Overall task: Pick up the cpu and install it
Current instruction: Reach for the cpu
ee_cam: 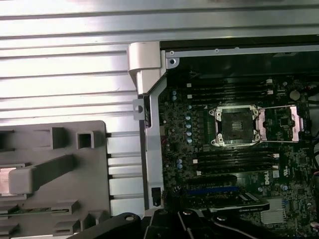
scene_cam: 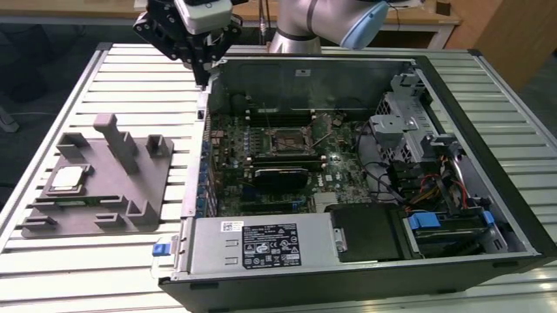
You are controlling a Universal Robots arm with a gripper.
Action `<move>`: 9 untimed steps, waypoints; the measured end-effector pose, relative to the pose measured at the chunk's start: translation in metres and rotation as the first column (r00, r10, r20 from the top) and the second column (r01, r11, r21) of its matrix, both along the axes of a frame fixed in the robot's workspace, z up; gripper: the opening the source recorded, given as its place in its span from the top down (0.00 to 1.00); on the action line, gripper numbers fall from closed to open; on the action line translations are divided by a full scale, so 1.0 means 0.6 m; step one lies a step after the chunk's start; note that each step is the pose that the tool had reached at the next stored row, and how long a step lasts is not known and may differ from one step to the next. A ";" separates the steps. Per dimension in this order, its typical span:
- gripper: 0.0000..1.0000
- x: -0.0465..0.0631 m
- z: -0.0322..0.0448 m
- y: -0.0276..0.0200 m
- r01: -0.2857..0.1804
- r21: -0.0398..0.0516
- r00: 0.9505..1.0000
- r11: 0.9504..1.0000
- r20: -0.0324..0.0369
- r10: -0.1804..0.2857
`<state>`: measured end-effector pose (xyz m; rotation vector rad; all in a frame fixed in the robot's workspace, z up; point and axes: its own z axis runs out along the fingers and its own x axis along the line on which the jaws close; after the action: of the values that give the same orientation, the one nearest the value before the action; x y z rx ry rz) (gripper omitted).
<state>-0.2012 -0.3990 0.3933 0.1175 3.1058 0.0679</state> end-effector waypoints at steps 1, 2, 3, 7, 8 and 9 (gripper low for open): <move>0.89 -0.003 0.000 0.0001 0.000 0.000 1.000 1.000 0.000 0.000; 0.89 -0.007 0.000 0.0001 0.000 0.000 1.000 1.000 0.000 0.000; 0.89 -0.010 0.000 0.0000 0.000 0.000 1.000 1.000 0.001 0.000; 0.89 -0.026 0.000 0.0000 0.000 0.000 1.000 1.000 0.002 0.000; 0.89 -0.030 0.000 0.0000 0.000 0.000 1.000 1.000 0.002 0.000; 0.89 -0.033 0.000 0.0000 0.000 0.000 1.000 1.000 0.002 0.000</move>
<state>-0.2211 -0.3989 0.3933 0.1174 3.1035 0.0680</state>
